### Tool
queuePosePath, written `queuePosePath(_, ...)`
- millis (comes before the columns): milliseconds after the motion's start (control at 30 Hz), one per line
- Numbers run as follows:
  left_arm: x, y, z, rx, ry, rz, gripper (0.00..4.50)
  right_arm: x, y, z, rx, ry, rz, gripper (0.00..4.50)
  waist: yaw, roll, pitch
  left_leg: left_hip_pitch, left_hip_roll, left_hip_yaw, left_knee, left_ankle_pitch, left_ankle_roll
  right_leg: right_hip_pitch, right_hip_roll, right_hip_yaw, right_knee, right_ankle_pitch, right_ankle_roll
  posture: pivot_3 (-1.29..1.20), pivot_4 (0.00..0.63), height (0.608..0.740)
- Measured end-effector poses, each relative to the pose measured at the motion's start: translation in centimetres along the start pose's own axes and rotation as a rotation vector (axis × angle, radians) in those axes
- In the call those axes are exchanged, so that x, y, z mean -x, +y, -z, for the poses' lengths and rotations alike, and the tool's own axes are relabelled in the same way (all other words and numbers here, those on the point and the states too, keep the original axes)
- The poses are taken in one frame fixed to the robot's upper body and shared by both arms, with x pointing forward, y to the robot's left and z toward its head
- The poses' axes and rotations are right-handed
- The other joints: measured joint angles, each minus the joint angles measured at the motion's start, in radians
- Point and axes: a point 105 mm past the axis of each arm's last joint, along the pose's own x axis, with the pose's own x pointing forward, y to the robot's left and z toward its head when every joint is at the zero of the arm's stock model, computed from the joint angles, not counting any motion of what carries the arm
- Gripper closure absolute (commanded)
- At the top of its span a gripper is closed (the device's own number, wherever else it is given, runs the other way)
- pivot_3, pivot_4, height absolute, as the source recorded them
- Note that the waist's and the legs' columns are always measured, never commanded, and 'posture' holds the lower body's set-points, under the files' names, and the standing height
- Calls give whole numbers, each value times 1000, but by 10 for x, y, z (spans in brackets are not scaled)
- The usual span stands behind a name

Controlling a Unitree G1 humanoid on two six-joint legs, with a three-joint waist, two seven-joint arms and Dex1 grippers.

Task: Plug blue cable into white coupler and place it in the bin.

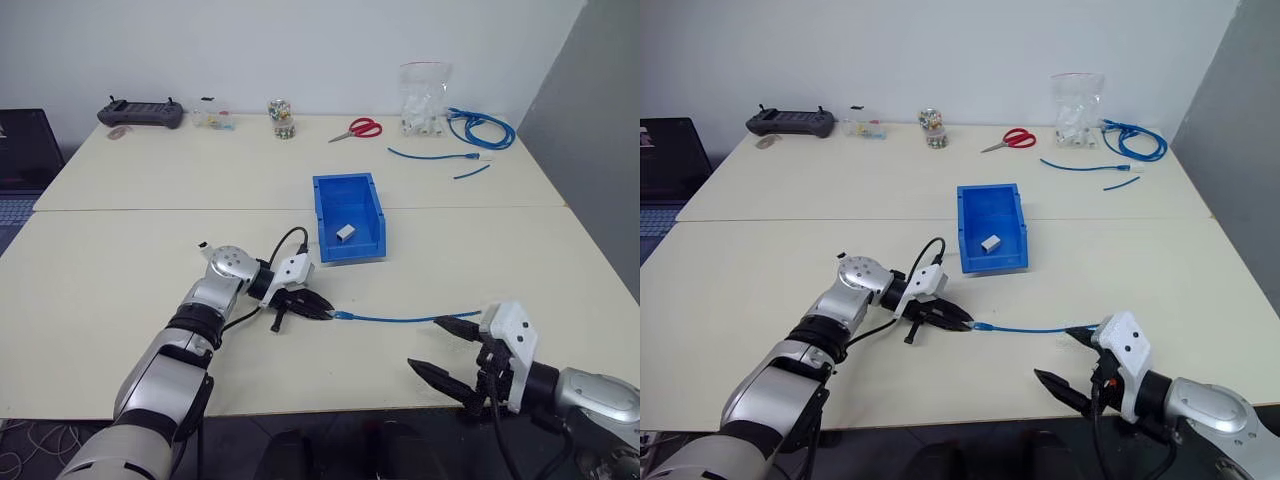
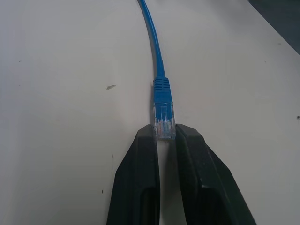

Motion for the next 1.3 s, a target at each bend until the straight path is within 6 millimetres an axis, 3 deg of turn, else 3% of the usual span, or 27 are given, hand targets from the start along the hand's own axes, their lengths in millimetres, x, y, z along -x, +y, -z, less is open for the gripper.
queuePosePath(100,-4,-3,-2,57,-22,-4,4279,-1,1,-1,-8,-10,-2,0,0,0,0,0,0,0,0,0,0,0,0,0,0,0,0,0,150,740)
queuePosePath(167,-6,-4,-7,189,-69,-21,4279,-3,3,-2,-61,-29,-11,0,-1,0,0,-1,1,-1,1,0,0,0,0,-1,1,0,0,0,150,740)
queuePosePath(400,21,-16,-77,683,-371,12,4279,-10,12,-12,-372,-126,-103,0,-10,1,0,-8,3,-8,12,0,0,-3,-2,-6,5,-1,2,0,150,740)
queuePosePath(633,29,-47,-117,873,-482,174,4279,-19,15,-43,-626,-241,-234,0,-21,1,1,-6,0,-9,15,0,-1,-3,-6,-6,13,-3,4,0,150,740)
queuePosePath(900,27,-63,-116,908,-493,212,4279,-27,21,-69,-688,-240,-378,0,-23,1,1,-7,0,-9,15,1,-1,-3,-6,-6,13,-3,3,0,150,740)
queuePosePath(1167,29,-69,-114,911,-489,210,4279,-35,21,-78,-715,-245,-419,0,-22,1,1,-7,0,-9,15,1,-1,-4,-6,-5,13,-3,3,0,150,740)
queuePosePath(1300,30,-71,-113,904,-478,200,4279,-36,17,-80,-717,-248,-417,727,-22,1,1,-7,0,-9,15,1,-1,-4,-6,-6,13,-3,3,0,150,740)
